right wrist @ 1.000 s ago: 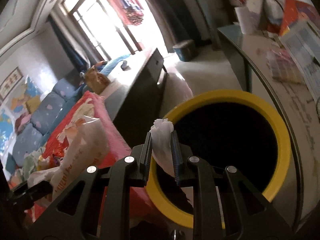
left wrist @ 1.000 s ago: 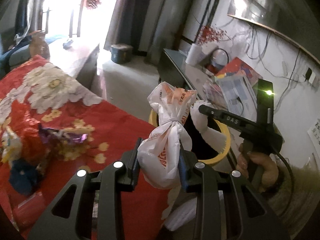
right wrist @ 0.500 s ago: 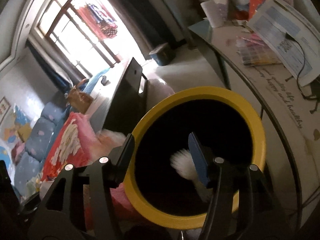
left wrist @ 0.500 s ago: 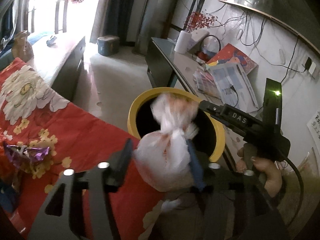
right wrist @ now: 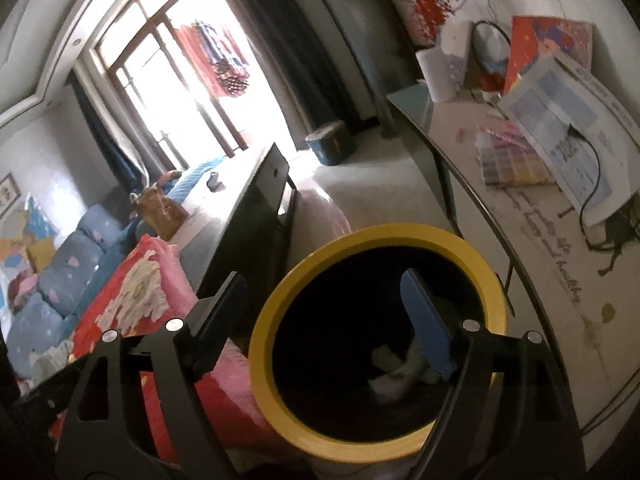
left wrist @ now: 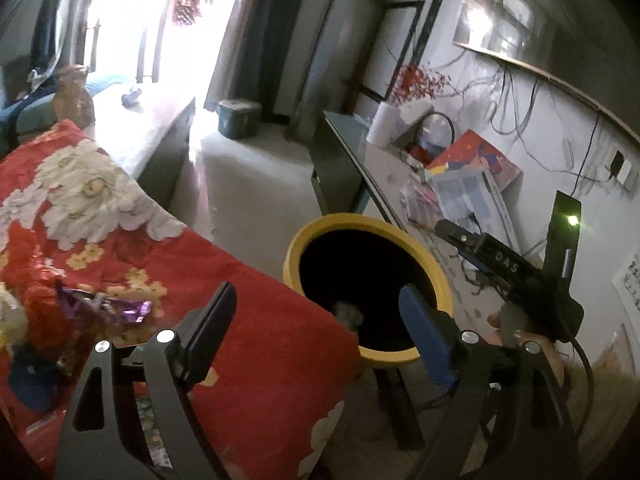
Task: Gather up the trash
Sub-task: 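Move both tools back over the remaining trash on the bedspread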
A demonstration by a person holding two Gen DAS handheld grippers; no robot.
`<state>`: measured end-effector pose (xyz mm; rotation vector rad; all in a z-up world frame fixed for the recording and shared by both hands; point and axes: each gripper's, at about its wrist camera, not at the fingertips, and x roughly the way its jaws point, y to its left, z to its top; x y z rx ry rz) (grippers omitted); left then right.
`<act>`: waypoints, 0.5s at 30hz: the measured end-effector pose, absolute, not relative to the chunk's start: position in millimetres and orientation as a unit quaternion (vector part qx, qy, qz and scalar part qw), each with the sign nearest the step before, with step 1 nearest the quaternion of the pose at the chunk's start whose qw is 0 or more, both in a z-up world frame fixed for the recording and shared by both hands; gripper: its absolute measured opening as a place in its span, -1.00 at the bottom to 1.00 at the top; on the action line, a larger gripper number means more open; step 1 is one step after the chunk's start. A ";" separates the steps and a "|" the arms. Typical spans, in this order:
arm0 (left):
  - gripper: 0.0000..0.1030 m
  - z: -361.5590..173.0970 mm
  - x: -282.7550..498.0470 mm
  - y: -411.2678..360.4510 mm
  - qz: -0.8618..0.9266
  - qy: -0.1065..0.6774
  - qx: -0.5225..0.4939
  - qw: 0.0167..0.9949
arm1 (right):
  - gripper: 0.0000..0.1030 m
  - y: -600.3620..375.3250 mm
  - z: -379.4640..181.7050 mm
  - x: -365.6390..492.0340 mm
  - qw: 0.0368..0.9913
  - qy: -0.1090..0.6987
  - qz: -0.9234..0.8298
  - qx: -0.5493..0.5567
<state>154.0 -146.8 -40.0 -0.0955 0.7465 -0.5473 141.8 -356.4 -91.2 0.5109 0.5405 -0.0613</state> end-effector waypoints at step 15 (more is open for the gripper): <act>0.64 -17.2 136.1 -94.7 -0.219 0.320 -0.079 0.918 | 0.56 -306.6 -52.4 126.6 0.962 0.223 0.029 0.152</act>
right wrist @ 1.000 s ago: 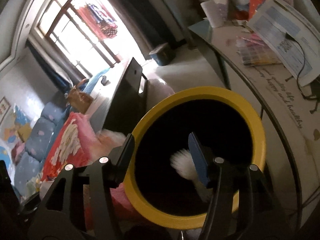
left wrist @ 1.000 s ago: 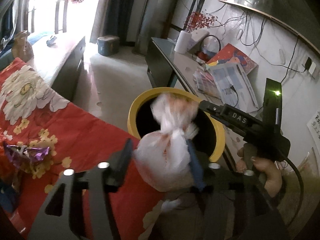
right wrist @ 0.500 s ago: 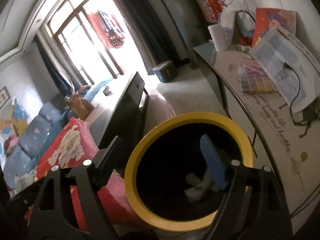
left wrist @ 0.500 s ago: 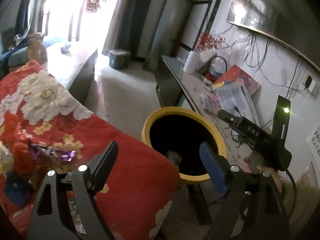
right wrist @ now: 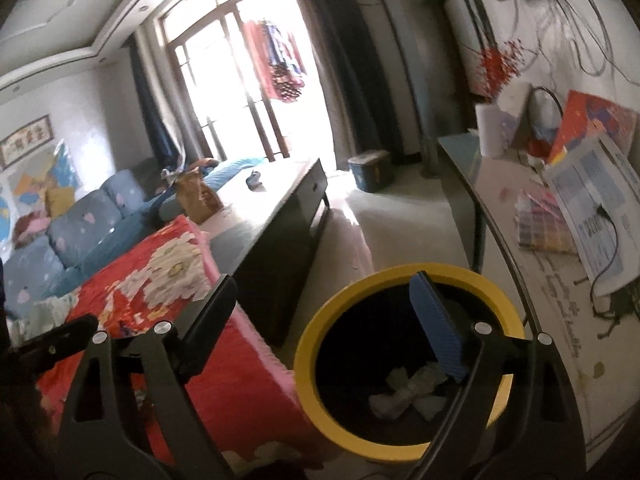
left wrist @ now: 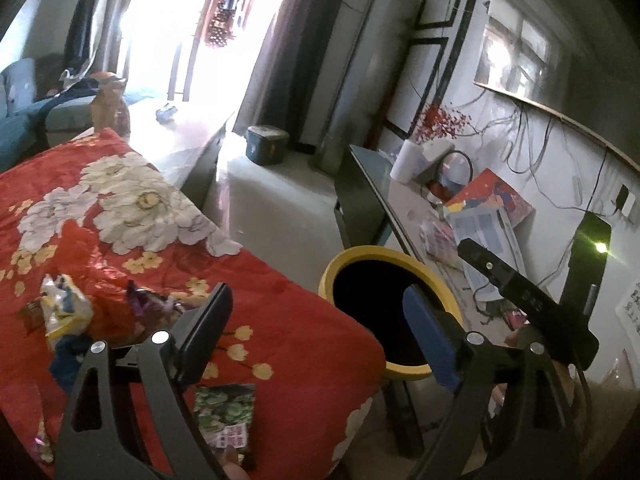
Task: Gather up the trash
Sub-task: 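Move both tools back over the remaining trash on the bedspread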
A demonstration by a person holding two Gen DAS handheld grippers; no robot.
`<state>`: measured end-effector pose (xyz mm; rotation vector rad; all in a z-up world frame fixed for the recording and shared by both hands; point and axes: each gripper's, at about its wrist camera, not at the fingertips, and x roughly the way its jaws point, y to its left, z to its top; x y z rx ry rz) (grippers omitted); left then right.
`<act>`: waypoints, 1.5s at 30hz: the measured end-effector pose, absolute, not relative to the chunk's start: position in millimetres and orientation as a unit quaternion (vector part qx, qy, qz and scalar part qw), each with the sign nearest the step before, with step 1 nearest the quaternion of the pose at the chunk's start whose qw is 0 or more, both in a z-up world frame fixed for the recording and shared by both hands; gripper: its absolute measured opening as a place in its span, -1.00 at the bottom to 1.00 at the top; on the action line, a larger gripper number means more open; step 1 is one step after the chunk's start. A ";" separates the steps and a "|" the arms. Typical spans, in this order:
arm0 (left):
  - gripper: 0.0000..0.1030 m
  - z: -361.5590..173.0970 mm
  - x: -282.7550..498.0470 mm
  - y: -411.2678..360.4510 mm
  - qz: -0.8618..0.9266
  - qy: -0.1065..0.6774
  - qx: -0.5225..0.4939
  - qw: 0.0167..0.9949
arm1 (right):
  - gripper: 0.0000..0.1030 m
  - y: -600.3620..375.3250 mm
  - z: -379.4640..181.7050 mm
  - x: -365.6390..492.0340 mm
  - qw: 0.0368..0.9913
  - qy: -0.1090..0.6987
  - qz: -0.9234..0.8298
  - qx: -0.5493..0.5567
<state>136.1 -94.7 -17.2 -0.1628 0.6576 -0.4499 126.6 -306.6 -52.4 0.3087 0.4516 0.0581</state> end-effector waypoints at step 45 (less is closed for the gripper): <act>0.67 -6.7 108.0 59.6 -0.073 0.286 -0.132 0.946 | 0.64 -133.3 -42.1 97.4 0.925 0.291 0.238 0.045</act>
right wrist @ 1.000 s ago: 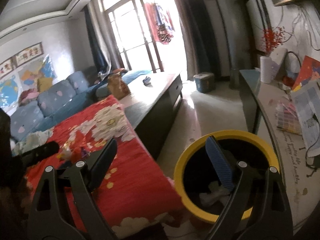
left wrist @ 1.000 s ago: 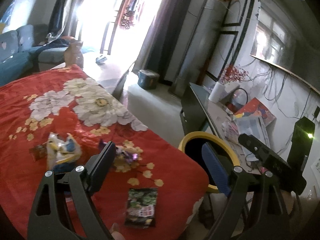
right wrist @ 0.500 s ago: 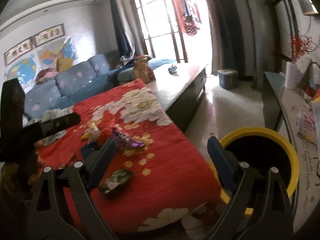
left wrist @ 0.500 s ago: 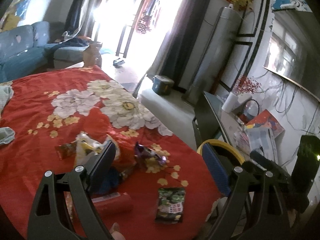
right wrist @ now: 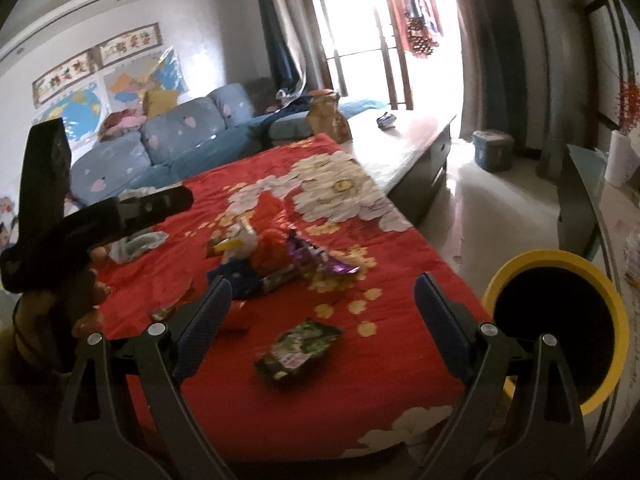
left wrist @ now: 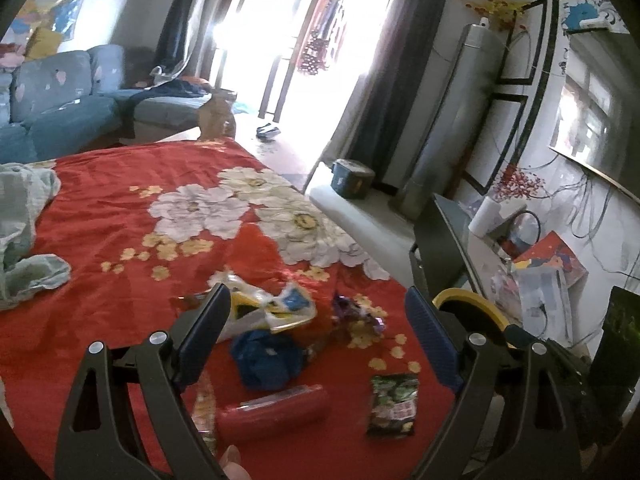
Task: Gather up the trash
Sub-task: 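Move both tools back over the remaining trash on the bedspread, then grasp the pink-purple candy wrapper with the left tool while the right tool grasps the yellow snack bag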
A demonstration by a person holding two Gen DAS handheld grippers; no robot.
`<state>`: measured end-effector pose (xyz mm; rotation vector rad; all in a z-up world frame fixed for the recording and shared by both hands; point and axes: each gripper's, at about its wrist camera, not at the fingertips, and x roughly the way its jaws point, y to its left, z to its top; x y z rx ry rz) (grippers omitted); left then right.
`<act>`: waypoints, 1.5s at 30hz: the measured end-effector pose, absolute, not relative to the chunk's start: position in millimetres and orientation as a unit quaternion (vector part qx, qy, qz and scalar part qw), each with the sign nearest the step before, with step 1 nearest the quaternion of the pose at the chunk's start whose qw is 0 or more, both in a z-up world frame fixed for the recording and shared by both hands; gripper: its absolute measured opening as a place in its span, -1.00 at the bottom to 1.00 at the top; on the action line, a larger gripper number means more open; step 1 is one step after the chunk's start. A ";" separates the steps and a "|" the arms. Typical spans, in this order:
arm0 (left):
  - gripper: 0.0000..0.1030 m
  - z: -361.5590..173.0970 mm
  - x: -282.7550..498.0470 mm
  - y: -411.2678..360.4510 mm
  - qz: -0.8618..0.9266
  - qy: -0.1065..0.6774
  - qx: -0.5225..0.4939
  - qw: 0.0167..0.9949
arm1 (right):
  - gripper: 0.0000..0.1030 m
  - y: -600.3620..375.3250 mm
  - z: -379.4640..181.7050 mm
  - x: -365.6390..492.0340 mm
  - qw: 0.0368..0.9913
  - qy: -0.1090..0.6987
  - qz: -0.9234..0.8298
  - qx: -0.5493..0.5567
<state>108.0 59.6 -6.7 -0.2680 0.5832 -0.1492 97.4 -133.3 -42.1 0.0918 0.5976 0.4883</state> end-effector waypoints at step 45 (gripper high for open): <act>-0.05 -103.5 62.2 119.6 -0.071 0.424 -0.152 0.890 | 0.42 -5.6 -59.6 167.3 0.886 0.349 0.300 -0.045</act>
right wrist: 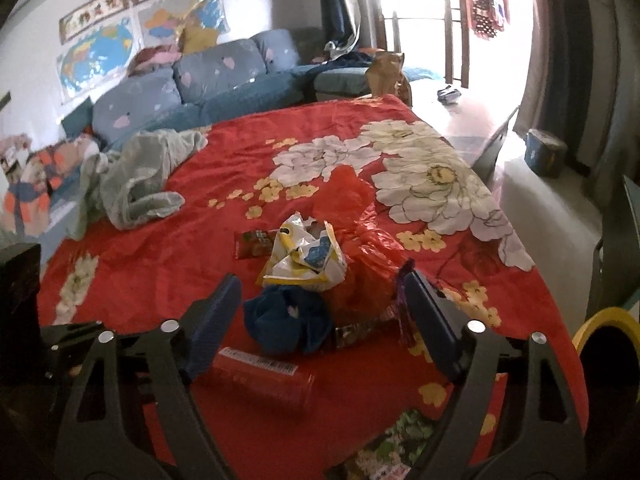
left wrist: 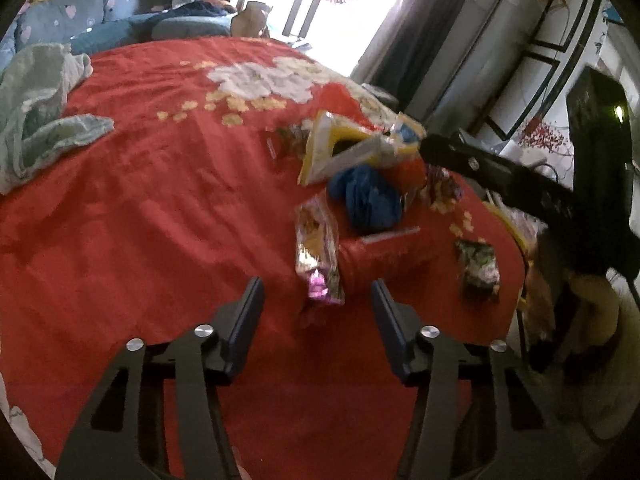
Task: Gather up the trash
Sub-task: 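Grasp the pink-purple candy wrapper with the left tool while the right tool grasps the yellow snack bag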
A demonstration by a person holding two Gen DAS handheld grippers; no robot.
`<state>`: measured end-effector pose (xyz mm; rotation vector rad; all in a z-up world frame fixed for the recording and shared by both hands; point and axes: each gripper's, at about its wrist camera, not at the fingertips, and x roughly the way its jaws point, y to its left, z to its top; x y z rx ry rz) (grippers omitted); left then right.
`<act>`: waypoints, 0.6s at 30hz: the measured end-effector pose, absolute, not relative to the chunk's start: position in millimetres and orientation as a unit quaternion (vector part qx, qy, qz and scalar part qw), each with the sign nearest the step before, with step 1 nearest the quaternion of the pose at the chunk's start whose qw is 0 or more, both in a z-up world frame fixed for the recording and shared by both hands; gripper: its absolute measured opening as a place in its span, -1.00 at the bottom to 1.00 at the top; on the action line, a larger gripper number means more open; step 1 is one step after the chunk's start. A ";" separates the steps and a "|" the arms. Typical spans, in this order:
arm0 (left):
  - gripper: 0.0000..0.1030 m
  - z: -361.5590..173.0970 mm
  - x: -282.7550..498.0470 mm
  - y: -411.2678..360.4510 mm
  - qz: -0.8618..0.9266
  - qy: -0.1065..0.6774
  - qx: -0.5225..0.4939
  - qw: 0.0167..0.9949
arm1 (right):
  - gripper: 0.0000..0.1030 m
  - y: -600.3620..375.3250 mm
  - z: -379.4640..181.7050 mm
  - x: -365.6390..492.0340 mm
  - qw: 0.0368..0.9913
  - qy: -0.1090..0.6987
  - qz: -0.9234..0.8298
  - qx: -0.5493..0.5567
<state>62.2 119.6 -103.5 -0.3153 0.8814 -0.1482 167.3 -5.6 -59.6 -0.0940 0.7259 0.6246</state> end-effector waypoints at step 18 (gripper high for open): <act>-0.63 -111.5 60.9 126.8 -0.072 0.430 -0.164 0.885 | -0.24 22.2 -74.0 180.5 0.879 0.363 0.295 -0.094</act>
